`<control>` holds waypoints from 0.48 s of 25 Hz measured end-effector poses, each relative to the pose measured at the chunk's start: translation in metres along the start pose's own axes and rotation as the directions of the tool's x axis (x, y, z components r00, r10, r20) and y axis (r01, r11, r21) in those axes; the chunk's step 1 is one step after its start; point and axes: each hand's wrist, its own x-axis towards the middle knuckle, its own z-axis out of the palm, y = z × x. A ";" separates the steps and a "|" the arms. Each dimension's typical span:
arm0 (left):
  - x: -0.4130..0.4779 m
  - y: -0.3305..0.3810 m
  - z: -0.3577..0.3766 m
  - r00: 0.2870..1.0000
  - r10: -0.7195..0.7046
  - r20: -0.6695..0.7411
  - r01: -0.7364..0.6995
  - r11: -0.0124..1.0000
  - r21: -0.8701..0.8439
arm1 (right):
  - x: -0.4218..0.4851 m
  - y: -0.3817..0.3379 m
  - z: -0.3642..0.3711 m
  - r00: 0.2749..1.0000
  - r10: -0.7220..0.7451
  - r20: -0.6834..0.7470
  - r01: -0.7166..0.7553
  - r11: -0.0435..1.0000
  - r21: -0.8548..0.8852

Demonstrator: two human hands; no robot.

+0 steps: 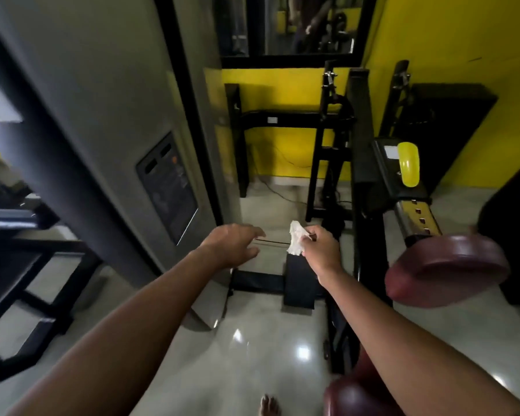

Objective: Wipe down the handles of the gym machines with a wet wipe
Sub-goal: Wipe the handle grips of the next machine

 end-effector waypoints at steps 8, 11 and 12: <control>0.166 -0.042 -0.034 0.952 0.305 -0.015 -0.302 0.948 0.099 | 0.099 -0.013 0.012 0.965 0.118 -0.234 -0.111 0.993 0.045; 0.233 -0.044 -0.050 0.908 0.419 -0.004 -0.412 0.894 0.179 | 0.134 -0.016 0.015 0.942 0.143 -0.303 -0.123 0.989 0.083; 0.253 -0.045 -0.057 0.900 0.437 -0.005 -0.429 0.886 0.178 | 0.147 -0.018 0.015 0.943 0.151 -0.297 -0.132 0.988 0.082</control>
